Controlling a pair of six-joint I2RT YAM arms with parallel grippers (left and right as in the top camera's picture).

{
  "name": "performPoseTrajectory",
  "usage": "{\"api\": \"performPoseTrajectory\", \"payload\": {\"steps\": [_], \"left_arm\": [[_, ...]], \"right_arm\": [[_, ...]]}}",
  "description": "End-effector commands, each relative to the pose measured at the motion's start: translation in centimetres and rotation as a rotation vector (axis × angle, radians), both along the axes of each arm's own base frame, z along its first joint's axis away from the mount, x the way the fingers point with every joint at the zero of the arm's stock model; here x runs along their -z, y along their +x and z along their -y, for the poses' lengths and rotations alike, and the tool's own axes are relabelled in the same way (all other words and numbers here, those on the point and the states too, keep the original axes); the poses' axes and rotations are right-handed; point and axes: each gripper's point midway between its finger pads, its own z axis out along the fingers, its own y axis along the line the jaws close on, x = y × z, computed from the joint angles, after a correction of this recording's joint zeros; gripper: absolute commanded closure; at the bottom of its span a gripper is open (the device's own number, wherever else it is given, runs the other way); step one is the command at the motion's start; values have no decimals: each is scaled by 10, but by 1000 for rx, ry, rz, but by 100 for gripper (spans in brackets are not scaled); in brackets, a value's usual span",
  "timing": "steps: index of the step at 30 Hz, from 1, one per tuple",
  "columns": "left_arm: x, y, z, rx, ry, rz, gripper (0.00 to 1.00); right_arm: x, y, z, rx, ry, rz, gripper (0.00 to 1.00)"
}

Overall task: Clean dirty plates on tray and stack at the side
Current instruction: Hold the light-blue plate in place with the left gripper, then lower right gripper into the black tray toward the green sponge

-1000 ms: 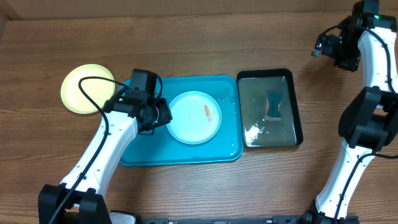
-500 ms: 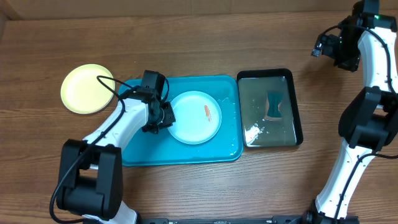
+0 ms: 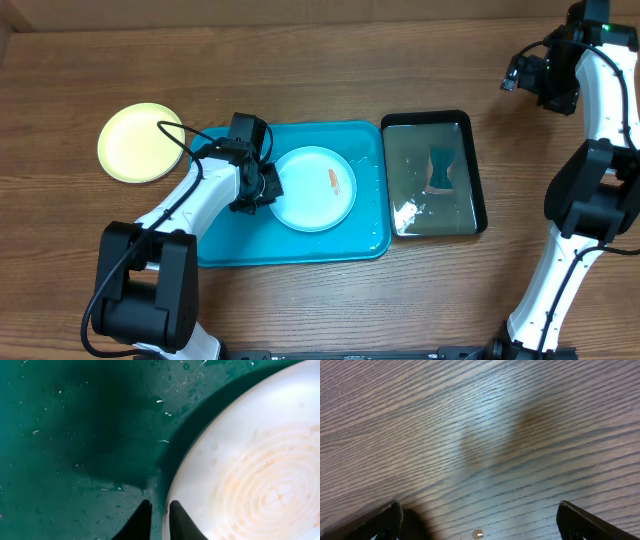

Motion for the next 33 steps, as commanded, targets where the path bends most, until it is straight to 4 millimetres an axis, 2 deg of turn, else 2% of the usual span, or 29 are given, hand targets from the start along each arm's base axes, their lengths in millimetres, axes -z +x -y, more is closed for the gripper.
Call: {"api": "performPoseTrajectory", "payload": {"steps": [1,8,16,20,25,26,30,33], "left_arm": [[1,2,2,17,9,5,88],[3,2,4,39,1,2,89],[11,2,13,99,-38,-9,85],[11,3,13,99,-37,-6,95],[11,4,13,98,-38,-4,96],[11,4,13,98,-38,-5,95],[11,4,13,102,-38,-2,89],[11,4,13,102,-38,-2,88]], "right_arm": [[-19,6,5,10,-11,49,0],[-19,6,5,10,-11,49,0],[-19,6,5,10,-11,49,0],[-19,6,5,10,-11,49,0],[-21,13,7,11,-17,80,0],[-22,14,3,4,3,88,0],[-20,-3,-22,-33,137,27,0],[-22,-12,-35,-115,191,13,0]]}}
